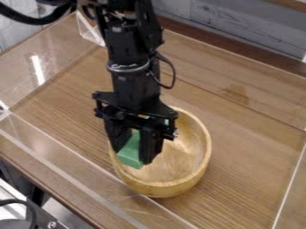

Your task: Remove the green block from inside the brown bowl and put it on the table

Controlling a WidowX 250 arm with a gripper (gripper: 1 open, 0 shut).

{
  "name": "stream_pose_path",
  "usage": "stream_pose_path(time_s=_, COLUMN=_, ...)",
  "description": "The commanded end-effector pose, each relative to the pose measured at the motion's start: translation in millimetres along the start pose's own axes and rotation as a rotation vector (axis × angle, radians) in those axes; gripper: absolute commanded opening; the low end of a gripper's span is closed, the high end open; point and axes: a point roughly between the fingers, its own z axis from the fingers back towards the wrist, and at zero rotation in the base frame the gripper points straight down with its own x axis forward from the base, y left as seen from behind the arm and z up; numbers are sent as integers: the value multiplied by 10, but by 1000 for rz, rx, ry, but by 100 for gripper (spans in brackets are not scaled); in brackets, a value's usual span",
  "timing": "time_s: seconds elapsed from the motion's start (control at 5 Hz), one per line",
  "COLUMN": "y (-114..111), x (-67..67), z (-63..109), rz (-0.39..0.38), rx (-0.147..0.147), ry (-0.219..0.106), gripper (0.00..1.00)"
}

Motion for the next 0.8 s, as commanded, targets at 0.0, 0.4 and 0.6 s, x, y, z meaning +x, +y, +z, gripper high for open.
stream_pose_path(time_s=0.0, y=-3, x=95, z=163, rz=1, rx=-4, ry=-69, gripper=0)
stream_pose_path(time_s=0.4, y=-6, x=109, z=165, rz=1, rx=-10, ry=-74, gripper=0)
stream_pose_path(time_s=0.6, y=-4, x=113, z=151, rz=2, rx=-14, ry=-74, gripper=0)
